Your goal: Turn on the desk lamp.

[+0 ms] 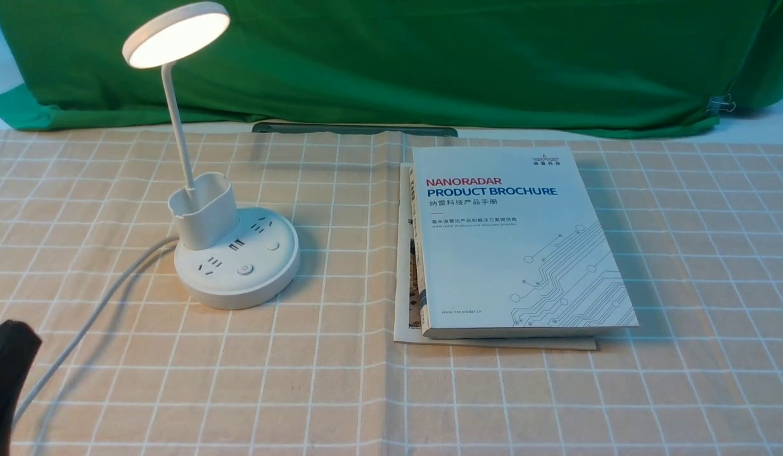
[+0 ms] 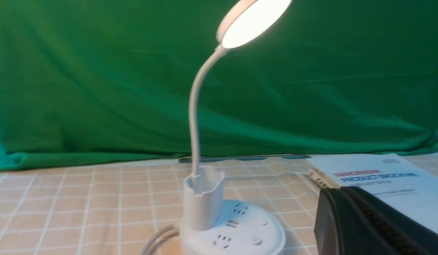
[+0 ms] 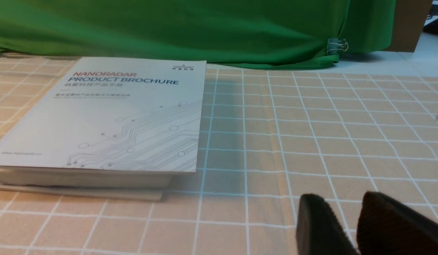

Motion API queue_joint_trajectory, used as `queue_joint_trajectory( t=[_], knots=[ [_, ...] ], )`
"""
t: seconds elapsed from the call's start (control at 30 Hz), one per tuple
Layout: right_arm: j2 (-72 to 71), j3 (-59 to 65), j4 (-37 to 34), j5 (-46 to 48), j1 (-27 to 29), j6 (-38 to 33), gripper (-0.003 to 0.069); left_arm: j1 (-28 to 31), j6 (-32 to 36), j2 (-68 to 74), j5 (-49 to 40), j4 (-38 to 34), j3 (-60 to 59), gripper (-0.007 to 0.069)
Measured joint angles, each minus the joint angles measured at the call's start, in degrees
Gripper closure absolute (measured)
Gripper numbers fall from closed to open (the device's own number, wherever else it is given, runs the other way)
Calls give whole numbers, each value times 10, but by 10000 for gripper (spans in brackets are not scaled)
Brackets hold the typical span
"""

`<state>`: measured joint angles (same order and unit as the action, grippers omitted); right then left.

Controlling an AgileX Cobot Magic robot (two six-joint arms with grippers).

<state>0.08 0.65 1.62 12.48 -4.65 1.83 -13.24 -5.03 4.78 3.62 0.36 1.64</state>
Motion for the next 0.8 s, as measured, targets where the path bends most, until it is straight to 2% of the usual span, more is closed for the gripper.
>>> queue_joint_trajectory(
  t=[0.07, 0.2, 0.4, 0.8],
  knots=[
    [0, 0, 0, 0, 0, 0, 418, 38, -9, -35, -22, -1, -18, 624],
    [-1, 0, 0, 0, 0, 0, 418, 65, -12, -47, -77, -4, -18, 624],
    [-1, 0, 0, 0, 0, 0, 418, 59, -11, -48, -159, -4, -20, 624],
    [-1, 0, 0, 0, 0, 0, 418, 56, -11, -49, -165, -4, -20, 623]
  ],
)
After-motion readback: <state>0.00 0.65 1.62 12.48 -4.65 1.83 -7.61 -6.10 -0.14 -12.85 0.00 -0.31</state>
